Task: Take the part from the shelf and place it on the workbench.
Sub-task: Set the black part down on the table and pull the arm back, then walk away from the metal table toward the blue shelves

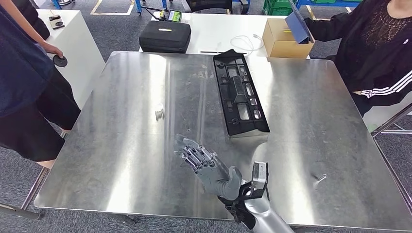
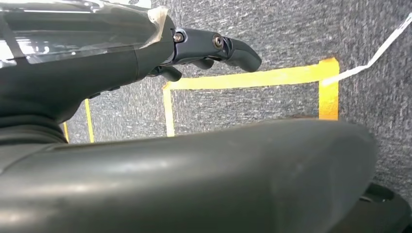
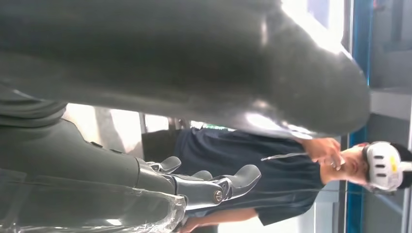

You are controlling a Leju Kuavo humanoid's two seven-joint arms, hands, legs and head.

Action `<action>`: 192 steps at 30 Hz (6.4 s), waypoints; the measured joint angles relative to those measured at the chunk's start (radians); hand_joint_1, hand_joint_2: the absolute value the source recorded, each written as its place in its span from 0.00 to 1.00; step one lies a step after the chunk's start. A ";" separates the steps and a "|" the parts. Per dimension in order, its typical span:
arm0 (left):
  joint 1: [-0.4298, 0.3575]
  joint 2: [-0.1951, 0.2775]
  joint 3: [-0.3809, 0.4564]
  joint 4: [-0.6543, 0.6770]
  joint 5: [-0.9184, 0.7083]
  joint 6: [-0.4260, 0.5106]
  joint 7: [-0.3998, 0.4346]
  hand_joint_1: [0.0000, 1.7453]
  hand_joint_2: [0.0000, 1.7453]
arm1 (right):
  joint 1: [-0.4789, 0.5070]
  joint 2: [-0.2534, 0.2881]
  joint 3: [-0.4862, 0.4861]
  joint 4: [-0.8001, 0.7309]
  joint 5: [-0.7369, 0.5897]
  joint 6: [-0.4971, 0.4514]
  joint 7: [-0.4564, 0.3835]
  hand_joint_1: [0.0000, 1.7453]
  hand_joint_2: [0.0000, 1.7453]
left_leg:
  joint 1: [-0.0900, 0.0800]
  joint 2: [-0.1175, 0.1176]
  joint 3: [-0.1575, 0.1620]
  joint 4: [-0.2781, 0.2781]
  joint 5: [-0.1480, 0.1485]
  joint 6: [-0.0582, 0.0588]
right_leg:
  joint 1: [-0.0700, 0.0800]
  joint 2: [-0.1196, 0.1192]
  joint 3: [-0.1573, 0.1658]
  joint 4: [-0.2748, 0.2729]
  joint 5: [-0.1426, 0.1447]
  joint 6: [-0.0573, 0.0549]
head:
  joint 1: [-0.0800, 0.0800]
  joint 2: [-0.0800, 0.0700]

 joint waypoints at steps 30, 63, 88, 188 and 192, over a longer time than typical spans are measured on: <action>-0.010 -0.004 0.001 0.000 -0.003 -0.008 0.004 0.00 0.00 | 0.058 -0.002 0.008 -0.051 0.082 -0.055 0.034 0.00 0.00 | -0.005 0.003 0.019 0.007 -0.023 0.004 | 0.005 -0.002 -0.020 -0.028 0.021 -0.010 | -0.005 0.000; -0.010 -0.010 -0.002 0.000 0.002 0.007 0.011 0.00 0.00 | 0.077 0.021 -0.005 0.275 0.232 -0.213 0.106 0.00 0.00 | -0.012 -0.004 -0.039 0.009 0.033 0.006 | 0.005 -0.008 0.020 0.054 -0.026 0.002 | -0.004 0.000; -0.013 -0.014 -0.016 -0.004 -0.010 0.023 -0.006 0.00 0.00 | 0.127 0.034 -0.091 1.108 0.307 -0.705 0.722 0.00 0.00 | 0.001 -0.016 0.028 0.016 -0.028 -0.024 | 0.000 -0.016 0.087 -0.214 0.104 0.011 | -0.010 0.000; -0.019 -0.014 -0.077 -0.005 -0.039 0.026 0.012 0.00 0.00 | 0.218 -0.015 -0.322 1.150 0.137 -0.741 0.684 0.00 1.00 | -0.008 -0.064 0.002 -0.011 0.023 -0.015 | -0.006 0.012 0.156 -0.121 -0.013 0.018 | -0.007 0.000; -0.021 -0.016 -0.080 -0.005 -0.039 0.026 0.012 0.00 0.00 | 0.218 -0.014 -0.321 1.150 0.137 -0.743 0.686 0.00 1.00 | -0.013 -0.101 -0.015 -0.003 0.034 -0.042 | -0.009 0.051 0.209 -0.257 0.033 0.004 | -0.011 0.000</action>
